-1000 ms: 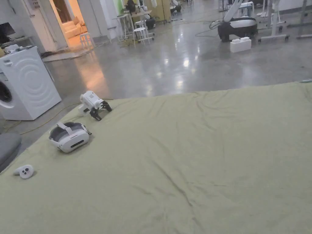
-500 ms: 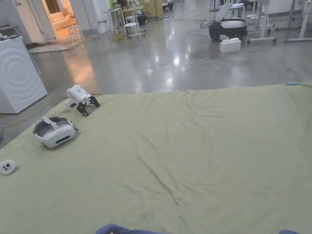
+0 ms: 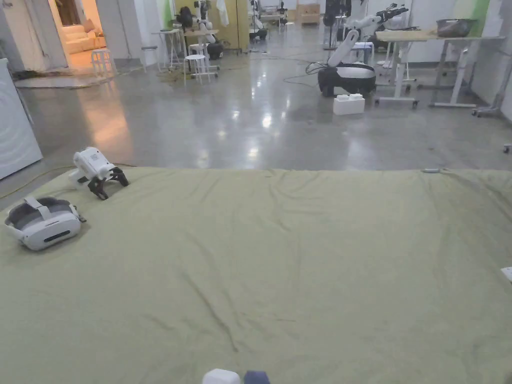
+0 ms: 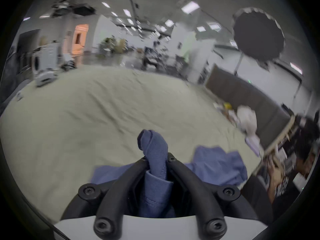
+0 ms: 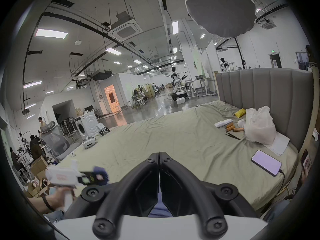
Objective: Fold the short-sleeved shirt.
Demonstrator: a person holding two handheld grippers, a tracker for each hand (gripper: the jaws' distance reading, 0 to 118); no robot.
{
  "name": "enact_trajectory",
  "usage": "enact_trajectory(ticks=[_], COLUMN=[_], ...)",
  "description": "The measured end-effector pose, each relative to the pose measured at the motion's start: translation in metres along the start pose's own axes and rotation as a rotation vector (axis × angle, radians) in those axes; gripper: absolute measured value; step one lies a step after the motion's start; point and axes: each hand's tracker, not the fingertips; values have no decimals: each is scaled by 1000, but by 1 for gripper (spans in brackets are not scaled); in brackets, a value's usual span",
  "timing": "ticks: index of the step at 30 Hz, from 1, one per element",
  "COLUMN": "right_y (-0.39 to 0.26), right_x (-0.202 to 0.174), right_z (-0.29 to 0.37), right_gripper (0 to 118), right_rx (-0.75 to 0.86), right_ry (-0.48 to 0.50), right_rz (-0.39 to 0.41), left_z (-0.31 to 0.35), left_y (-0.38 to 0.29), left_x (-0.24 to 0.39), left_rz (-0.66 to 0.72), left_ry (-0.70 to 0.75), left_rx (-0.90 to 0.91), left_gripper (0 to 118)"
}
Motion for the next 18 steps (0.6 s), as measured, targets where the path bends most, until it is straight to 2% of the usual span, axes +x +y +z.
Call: enact_trajectory(ticks=[2,3,5,6,7,9,11,12,13,14,16,17,18], right_y=[0,-1,-3,-5,-6,-8,-9,-9,-11,-11,-11,-11,-12], right_x=[6,9,18,22,25,29,29,31,32,32,32,32,33], right_z=[11,16,24,26,27,27,26,25,24,24,23,22,22], right_gripper=[0,0,0,0,0,0,0,0,0,0,0,0,0], right_rx=[3,0,-3,-7,-9,-10,-2,-3,-3,-1,6,4,2], right_ry=[-21,-44,-68,-78,-91,-86,-82,-72,-69,-68,-56,-45,-31], right_rz=[16,28,30,18,1,-26,-38,-43,-45,-46,-58,-73,-87], left_z=[-28,-37,-48,-49,-47,-27,1,18,27,34,40,29,17], left_y=[-14,-20,-26,-28,-28,-18,-4,2,5,7,4,0,-6], left_x=[20,23,30,30,31,29,16,6,-2,-14,-32,-37,-41], left_rz=[-70,-84,-77,-87,-79,-63,10,108,191,271,434,483,512], left_ry=[34,31,9,-45,-89,-95,-110,-114,-137,-157,-208,-177,-222], left_rx=[-65,-78,-90,-138,-160,-95,23,90,121,157,212,194,160], left_gripper=[9,17,60,75,80,80,76,68,38,38,19,2,1])
